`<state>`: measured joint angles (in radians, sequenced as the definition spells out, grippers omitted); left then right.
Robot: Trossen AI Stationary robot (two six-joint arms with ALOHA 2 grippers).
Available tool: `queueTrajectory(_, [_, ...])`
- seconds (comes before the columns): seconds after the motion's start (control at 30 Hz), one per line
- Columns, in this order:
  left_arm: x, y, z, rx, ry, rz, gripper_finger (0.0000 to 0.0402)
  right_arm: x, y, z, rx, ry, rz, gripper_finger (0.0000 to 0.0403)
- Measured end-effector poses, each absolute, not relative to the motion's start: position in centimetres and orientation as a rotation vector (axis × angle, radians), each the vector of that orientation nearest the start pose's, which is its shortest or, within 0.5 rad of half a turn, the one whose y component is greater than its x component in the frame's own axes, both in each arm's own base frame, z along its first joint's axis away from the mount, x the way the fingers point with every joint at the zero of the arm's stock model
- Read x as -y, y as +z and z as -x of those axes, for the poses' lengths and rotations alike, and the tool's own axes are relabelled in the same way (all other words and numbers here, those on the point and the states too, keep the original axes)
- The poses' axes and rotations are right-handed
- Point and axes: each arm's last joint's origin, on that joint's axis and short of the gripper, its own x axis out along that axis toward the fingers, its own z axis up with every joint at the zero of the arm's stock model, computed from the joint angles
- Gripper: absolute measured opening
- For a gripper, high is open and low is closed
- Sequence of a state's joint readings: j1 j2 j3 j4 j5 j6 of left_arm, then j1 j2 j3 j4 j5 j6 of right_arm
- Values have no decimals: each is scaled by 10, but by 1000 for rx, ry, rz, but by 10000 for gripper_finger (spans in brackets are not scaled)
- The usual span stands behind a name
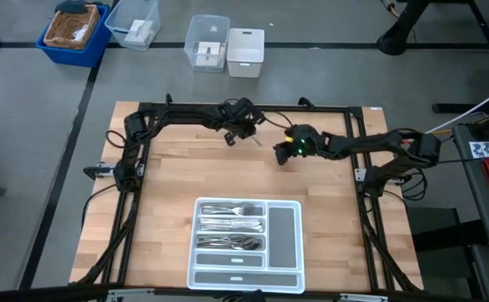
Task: Sort silverware
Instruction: Put the silver fork into the top section of the white silverware tray
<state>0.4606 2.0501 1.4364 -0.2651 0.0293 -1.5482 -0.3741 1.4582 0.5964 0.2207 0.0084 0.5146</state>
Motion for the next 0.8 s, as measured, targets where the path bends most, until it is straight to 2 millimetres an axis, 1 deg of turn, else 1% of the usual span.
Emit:
queueTrajectory(0.1, [-195,189,-384,-390,999,1577,1,112,162,-272,-529,-524,-621,83])
queueTrajectory(0.17, [-197,198,-375,-424,1017,1536,1,119,159,-285,-542,-518,-630,83])
queueTrajectory(0.4, [-206,223,-334,-582,1142,1387,1,141,140,-335,-579,-537,-634,83])
queueTrajectory(0.5, [-209,228,-321,-647,1158,1322,1,148,136,-350,-586,-571,-637,83])
queueTrajectory(0.57, [-212,228,-317,-685,1153,1289,1,153,135,-356,-601,-632,-636,83])
queueTrajectory(0.67, [-217,226,-311,-736,1142,1250,1,158,137,-363,-606,-713,-607,83])
queueTrajectory(0.8, [-223,226,-307,-773,1120,1193,1,164,147,-374,-548,-735,-592,83])
